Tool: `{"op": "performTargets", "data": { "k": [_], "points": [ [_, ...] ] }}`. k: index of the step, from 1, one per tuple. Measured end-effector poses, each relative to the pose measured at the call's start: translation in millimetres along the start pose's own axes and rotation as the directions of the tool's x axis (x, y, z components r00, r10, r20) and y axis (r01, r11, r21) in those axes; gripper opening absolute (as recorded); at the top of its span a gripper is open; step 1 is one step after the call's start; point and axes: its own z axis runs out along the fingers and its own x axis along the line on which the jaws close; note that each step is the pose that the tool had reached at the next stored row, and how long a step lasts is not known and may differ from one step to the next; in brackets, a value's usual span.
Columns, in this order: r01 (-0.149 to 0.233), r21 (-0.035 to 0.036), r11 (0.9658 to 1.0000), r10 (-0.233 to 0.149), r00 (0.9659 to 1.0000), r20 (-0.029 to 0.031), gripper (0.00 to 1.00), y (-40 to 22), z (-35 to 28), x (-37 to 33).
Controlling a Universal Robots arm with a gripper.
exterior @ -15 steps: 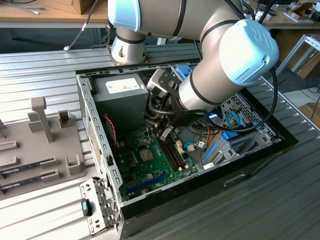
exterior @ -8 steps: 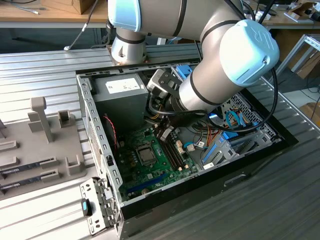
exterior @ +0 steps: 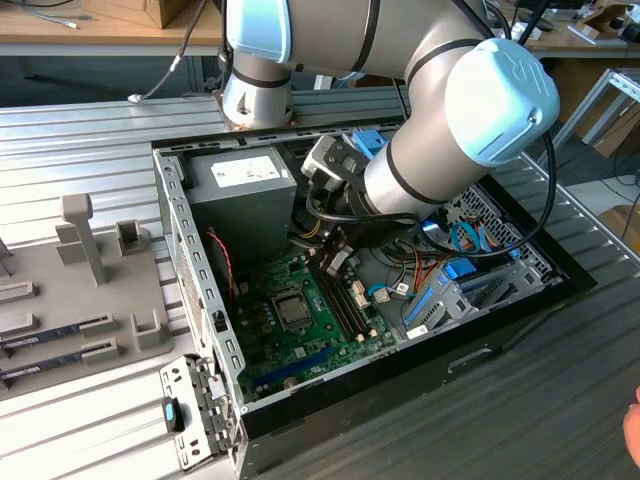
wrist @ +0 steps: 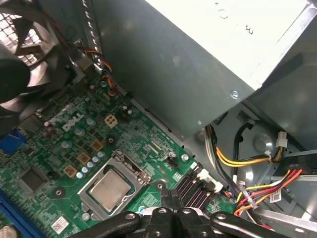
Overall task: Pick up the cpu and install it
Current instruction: 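Install the first cpu locking lever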
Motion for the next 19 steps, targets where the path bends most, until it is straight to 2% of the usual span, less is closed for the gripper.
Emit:
{"op": "performTargets", "data": {
  "k": [2,4,6,7,8,10,11,12,13,14,15,16,19],
  "points": [
    [0.000,0.0000,1.0000,0.000,1.0000,0.0000,0.11,1.5,2.7,-4.0],
    [0.000,-0.0002,1.0000,0.000,1.0000,-0.0004,0.11,4.9,6.7,-11.6],
    [0.000,-0.0002,1.0000,0.000,1.0000,-0.0002,0.11,13.3,12.2,-21.0],
    [0.000,-0.0003,1.0000,0.000,1.0000,-0.0002,0.11,16.0,13.5,-22.9],
    [0.000,-0.0002,1.0000,0.000,1.0000,-0.0003,0.11,18.3,14.4,-22.6],
    [0.000,-0.0002,1.0000,0.000,1.0000,-0.0003,0.11,24.0,15.5,-16.9],
    [0.003,-0.0001,1.0000,-0.003,1.0000,-0.0016,0.11,24.4,15.4,-15.1],
    [0.021,-0.0001,0.9998,-0.021,0.9997,-0.0092,0.11,24.4,15.4,-15.0],
    [0.053,-0.0033,0.9986,-0.053,0.9984,-0.0201,0.11,24.3,15.5,-15.0],
    [0.081,-0.0009,0.9967,-0.081,0.9961,-0.0355,0.11,24.4,15.4,-14.9],
    [0.096,0.0139,0.9953,-0.095,0.9937,-0.0594,0.11,24.3,15.5,-15.0],
    [0.097,0.0290,0.9948,-0.095,0.9925,-0.0778,0.11,24.3,15.5,-15.0],
    [0.099,0.0649,0.9929,-0.091,0.9887,-0.1193,0.11,24.4,15.5,-15.0]
  ]
}}
